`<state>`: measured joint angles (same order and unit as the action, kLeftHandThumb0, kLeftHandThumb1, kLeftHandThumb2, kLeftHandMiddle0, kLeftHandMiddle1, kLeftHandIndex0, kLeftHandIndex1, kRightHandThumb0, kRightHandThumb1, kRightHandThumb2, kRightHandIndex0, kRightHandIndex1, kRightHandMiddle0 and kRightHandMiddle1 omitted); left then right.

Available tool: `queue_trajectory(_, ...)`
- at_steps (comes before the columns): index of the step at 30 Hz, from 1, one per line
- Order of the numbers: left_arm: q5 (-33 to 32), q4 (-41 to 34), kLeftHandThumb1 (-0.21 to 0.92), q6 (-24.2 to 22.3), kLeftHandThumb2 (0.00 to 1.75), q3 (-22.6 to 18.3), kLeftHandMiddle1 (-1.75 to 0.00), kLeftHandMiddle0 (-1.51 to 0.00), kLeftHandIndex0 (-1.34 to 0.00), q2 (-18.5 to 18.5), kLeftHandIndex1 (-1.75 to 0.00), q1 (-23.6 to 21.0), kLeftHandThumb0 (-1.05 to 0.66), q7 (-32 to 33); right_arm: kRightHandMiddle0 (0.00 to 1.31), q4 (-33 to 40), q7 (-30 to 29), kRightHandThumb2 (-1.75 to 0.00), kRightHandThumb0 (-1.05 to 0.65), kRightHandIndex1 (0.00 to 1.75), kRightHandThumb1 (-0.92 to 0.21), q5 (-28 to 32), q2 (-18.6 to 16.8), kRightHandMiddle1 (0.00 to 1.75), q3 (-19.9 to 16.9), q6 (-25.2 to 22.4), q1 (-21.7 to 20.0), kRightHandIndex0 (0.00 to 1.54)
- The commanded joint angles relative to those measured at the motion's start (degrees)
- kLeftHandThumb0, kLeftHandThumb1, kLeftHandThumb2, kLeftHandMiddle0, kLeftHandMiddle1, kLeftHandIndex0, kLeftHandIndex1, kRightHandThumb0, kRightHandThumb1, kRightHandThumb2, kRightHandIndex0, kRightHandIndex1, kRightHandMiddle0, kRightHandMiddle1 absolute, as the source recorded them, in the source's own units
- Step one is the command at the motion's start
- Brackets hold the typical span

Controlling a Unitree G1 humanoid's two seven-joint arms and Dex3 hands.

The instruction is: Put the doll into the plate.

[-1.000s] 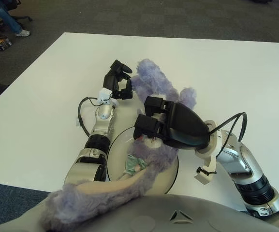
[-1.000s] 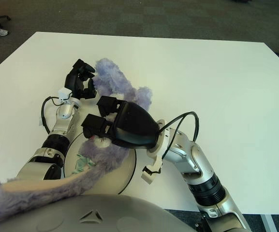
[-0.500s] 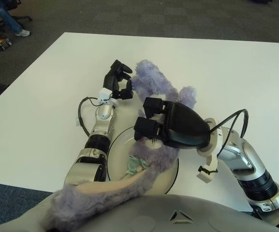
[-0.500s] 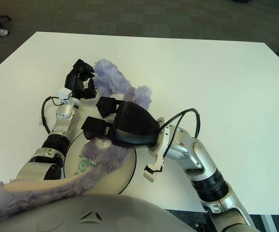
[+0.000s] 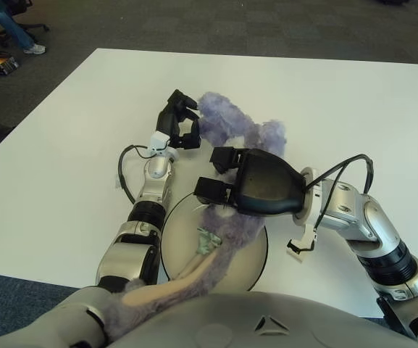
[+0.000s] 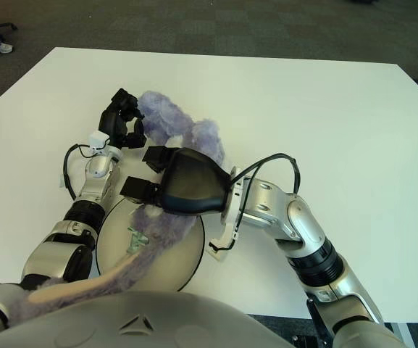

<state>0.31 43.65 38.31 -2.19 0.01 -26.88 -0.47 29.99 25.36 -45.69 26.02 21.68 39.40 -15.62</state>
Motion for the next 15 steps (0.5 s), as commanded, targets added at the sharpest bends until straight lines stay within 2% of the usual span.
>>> queue_trajectory(1,1.26,3.72,0.31,0.37,1.33,0.95,-1.75,-0.5,-0.49,-1.62,-1.75,5.06,-0.01,0.79,0.41,1.29,1.24,-1.1,0.0,1.3,-0.39,0.51,1.25,1.75,0.09,0.94,-2.44,0.75)
queue_trajectory(8,1.35,3.06,0.31,-0.13,1.34,1.18,-1.75,-0.51,-0.49,-1.89,-1.75,5.28,-0.01,0.84,0.41,0.69,2.18,-1.12,0.0,1.33,-0.38,2.34,2.89,1.75,0.52,3.68,-5.65,0.74)
queue_trajectory(15,0.68,2.2,0.3,-1.11,1.34,1.13,-1.75,-0.51,-0.5,-2.13,-1.75,5.6,-0.01,0.39,0.42,-0.15,-0.15,-1.1,0.0,1.31,-0.39,1.74,2.8,1.75,-0.45,6.64,-7.45,0.74)
